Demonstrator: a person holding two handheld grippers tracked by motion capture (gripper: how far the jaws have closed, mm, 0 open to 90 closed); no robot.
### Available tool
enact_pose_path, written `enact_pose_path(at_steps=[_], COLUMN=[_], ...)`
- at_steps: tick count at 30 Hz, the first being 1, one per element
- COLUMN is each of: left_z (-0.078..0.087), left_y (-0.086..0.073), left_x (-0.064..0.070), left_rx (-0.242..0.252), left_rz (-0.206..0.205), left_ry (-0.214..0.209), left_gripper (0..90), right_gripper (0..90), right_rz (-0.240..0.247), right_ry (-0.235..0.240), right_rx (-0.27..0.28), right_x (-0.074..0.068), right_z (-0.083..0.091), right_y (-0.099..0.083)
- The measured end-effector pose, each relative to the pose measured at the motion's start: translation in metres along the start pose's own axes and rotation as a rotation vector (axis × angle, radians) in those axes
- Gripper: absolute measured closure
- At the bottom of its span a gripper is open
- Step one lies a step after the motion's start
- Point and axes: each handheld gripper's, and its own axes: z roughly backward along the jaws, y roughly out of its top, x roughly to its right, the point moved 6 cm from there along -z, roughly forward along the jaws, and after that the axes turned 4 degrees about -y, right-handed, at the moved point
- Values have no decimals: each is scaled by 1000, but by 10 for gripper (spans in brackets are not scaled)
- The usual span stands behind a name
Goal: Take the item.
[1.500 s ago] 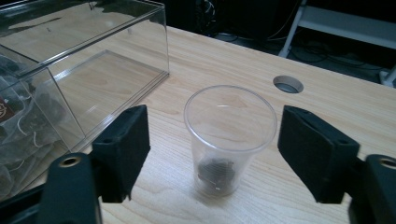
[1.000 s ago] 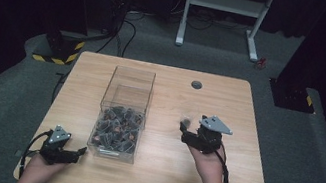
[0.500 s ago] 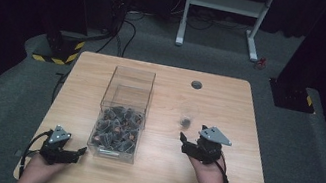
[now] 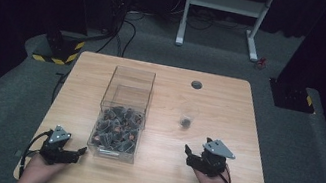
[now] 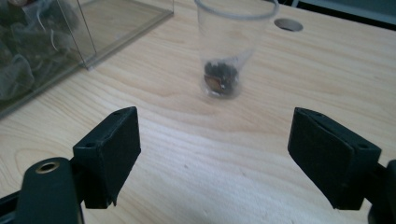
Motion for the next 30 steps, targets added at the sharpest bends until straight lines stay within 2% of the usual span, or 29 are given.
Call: enact_pose_path(at_steps=[19,20,22,28,30], left_z=[0,0,0,0,0], left_y=[0,0,0,0,0], left_x=[0,0,0,0,0], left_rx=[0,0,0,0,0], left_rz=[2,2,3,2,2], left_ry=[0,0,0,0,0], left_gripper=[168,168,168,168,168], right_gripper=[182,182,189,165,163], right_rz=[-24,-32,-41,-46,-50], right_ry=[-80,-88,-99,-70,-69], right_rx=[-169,-181,-164,-224,-226], right_x=[30,31,33,31,31], right_z=[12,13,15,9,9], right_y=[-67,-69,-68,-70,-70])
